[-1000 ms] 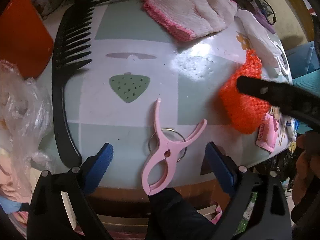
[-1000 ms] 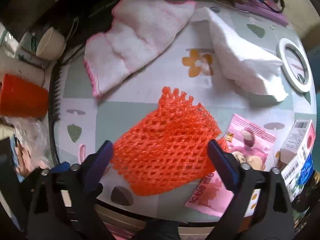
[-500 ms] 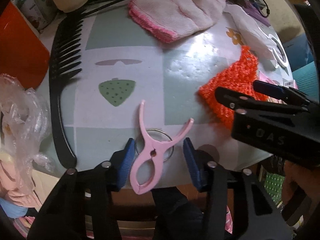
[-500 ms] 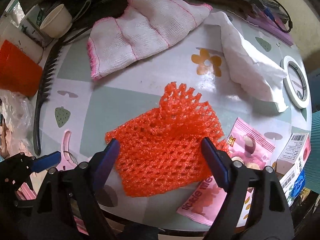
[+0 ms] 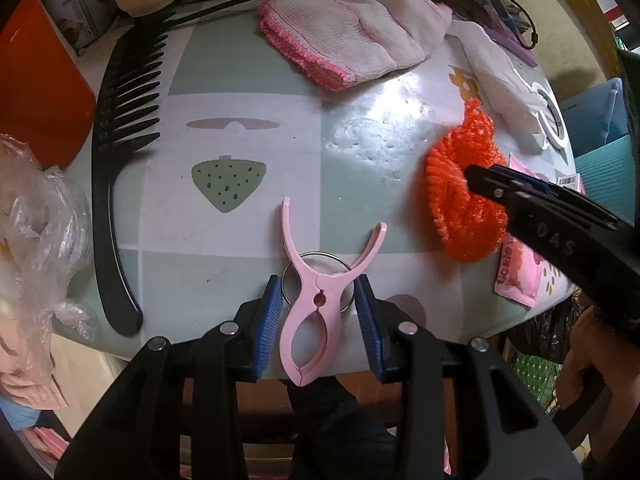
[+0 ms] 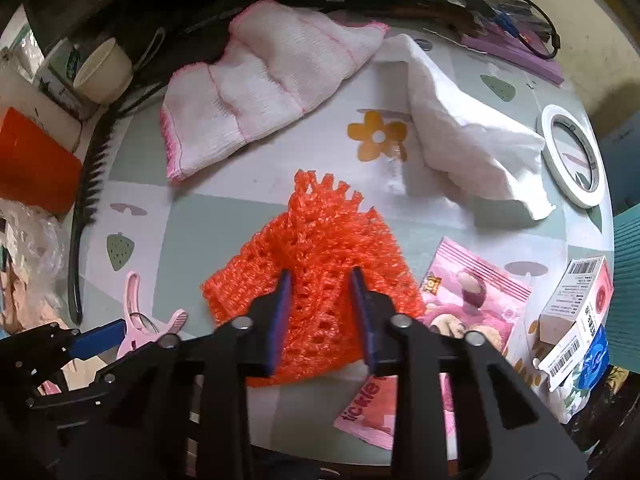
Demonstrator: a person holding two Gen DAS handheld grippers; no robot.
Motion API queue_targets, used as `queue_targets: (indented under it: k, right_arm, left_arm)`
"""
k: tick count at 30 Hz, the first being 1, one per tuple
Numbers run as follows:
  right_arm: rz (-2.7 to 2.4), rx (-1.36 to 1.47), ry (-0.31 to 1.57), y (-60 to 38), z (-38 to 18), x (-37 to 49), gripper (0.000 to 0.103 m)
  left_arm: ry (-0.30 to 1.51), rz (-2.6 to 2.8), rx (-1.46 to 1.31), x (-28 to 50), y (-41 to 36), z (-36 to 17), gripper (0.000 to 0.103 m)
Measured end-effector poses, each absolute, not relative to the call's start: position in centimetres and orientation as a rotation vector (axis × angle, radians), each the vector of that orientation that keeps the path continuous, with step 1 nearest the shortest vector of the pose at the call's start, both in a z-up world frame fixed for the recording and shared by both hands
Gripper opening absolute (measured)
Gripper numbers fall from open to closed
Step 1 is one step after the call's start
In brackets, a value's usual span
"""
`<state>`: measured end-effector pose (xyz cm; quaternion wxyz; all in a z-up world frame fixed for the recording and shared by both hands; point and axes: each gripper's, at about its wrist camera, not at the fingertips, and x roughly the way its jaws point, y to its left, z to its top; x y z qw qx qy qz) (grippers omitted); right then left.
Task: Collect trash
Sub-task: 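Grasp the orange mesh net with the right gripper while the left gripper grasps the pink clothespin, then carry the mesh net and clothespin over the trash bin with both grippers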
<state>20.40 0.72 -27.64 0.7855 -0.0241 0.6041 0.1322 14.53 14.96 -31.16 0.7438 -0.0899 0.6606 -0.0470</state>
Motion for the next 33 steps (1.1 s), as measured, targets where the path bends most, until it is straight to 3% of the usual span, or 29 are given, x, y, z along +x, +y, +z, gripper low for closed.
queue_targets:
  k: [2, 6, 17, 33]
  right_arm:
    - [0.292, -0.036, 1.296, 0.6, -27.4, 20.6, 0.016]
    - [0.302, -0.006, 1.280, -0.1, -26.3, 20.6, 0.015]
    - [0.327, 0.070, 1.223, -3.0, -23.4, 19.1, 0.014]
    - [0.345, 0.138, 1.114, -5.3, -16.2, 14.0, 0.014]
  left_arm:
    - [1.446, -0.100, -0.197, 14.6, 15.1, -31.1, 0.036]
    - [1.442, -0.101, -0.207, 14.3, 15.5, -30.8, 0.030]
    - [1.404, -0.091, -0.246, 13.5, 17.1, -29.3, 0.030]
    - [1.299, -0.109, -0.244, 11.8, 16.5, -22.1, 0.030]
